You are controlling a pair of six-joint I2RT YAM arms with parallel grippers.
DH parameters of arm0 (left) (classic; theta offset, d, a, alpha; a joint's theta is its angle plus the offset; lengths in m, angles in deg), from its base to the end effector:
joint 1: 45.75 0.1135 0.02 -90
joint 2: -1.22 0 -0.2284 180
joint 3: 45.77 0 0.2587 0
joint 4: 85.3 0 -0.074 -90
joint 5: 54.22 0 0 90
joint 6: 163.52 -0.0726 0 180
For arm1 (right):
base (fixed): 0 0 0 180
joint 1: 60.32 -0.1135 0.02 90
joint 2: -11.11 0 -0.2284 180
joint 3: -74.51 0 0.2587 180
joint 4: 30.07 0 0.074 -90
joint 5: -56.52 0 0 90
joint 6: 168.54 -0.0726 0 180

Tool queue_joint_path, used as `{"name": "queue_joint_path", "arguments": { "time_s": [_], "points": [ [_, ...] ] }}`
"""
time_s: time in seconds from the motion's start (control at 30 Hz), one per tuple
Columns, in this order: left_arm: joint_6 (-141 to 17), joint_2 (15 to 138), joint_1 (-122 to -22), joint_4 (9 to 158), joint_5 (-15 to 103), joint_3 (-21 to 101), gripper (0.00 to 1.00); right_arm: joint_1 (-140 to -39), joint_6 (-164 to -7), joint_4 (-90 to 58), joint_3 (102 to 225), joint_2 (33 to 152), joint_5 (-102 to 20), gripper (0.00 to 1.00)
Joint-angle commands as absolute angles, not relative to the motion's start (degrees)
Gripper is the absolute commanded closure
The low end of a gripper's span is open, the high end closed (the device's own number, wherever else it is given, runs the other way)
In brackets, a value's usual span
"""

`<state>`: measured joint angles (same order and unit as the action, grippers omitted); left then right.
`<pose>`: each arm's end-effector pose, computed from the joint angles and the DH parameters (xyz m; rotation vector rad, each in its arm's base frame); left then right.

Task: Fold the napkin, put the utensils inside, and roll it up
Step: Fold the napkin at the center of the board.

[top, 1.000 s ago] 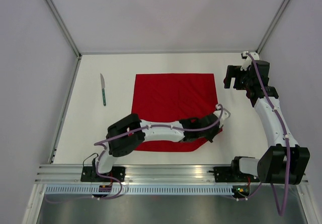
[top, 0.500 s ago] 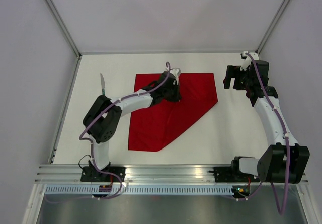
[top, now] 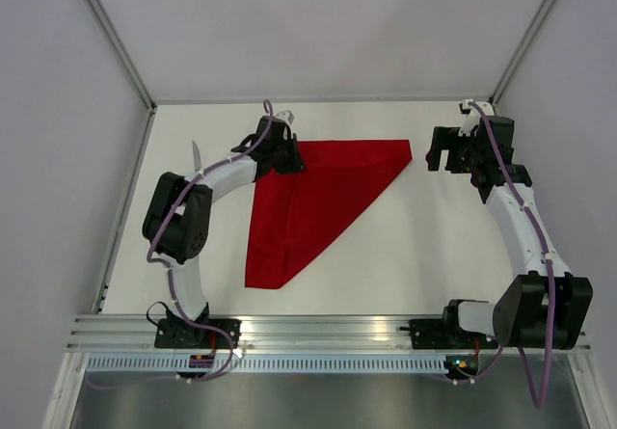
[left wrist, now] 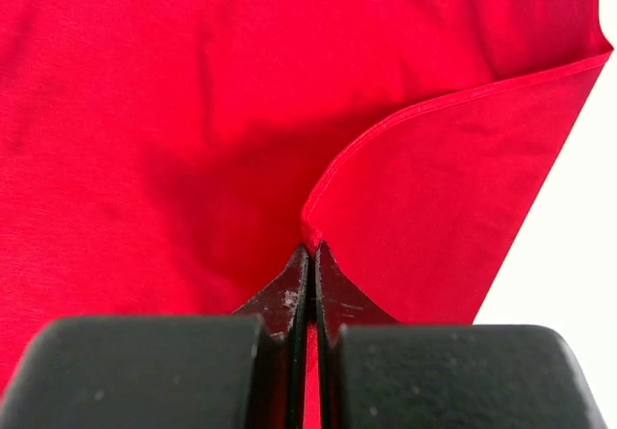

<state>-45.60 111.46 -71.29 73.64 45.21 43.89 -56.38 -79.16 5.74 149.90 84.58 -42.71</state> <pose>0.4009 -0.2048 0.1401 0.0386 2.3783 -0.6551 0.3345 -0.0114 0.2599 -0.0069 2.1569 0.1406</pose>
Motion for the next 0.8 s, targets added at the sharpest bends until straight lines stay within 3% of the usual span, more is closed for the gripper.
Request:
{"name": "queue_joint_path", "arguments": {
  "time_s": [0.0, 0.77],
  "points": [
    [-43.37, 111.52, -69.84, 72.93, 47.73, 47.36, 0.98, -56.63, -79.06, 6.9, 152.17, 84.85, -43.32, 0.03],
    [-44.25, 117.68, -60.17, 68.98, 50.46, 55.71, 0.98, -56.9, -79.06, 7.07, 152.09, 84.85, -44.03, 0.03]
  ]
}}
